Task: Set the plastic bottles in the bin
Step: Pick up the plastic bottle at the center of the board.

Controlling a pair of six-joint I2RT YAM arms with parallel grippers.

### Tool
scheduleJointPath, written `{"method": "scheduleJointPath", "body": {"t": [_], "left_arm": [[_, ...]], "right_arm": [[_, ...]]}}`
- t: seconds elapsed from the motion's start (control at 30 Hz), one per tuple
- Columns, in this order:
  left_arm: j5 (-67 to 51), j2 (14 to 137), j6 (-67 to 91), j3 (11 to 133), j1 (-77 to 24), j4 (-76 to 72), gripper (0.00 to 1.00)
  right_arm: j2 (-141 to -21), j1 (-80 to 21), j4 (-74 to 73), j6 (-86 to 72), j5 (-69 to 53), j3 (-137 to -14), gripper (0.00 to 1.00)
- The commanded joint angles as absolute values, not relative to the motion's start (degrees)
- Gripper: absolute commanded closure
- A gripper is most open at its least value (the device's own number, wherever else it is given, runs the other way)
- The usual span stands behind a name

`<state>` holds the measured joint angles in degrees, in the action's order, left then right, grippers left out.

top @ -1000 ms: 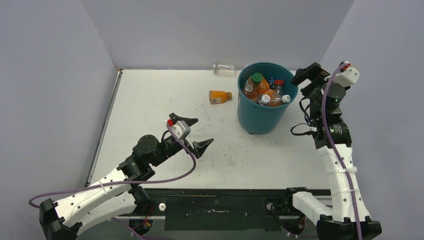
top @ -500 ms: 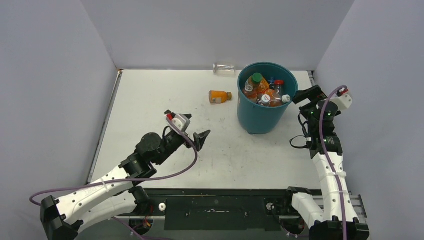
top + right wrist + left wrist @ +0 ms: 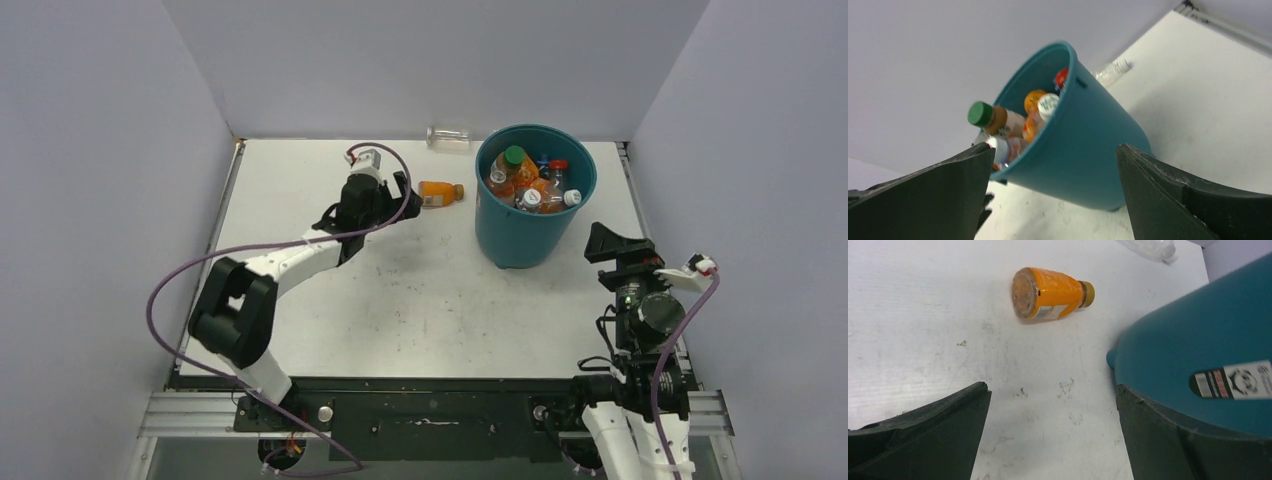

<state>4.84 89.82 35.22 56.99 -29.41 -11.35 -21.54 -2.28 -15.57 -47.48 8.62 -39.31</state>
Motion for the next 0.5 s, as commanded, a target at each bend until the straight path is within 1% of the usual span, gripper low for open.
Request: {"method": "scheduleJointPath", "body": {"t": [0.0,0.13,0.3,0.47], "left_arm": [[2.7,100.4,36.1,71.3,-27.6,-14.9,0.04],[3.2,112.2,17.4,89.7,-27.6,-2.5,0.04],[-3.3,119.9,-9.9,99.9,-27.6,8.5,0.03],[-7.9,127.6,-29.2,111.5,-27.9,21.0,0.02]], "right_arm": [[-13.0,-4.0,-21.3,-51.5,9.5,-33.1,0.05],[-5.7,-4.1,-24.9,-52.2,5.8,-30.8,0.05],[-2.5,-4.6,-33.2,-47.9,2.9,-33.2,0.04],[-0.7,-4.5,-43.4,-42.8,1.6,-38.8,0.04]]}}
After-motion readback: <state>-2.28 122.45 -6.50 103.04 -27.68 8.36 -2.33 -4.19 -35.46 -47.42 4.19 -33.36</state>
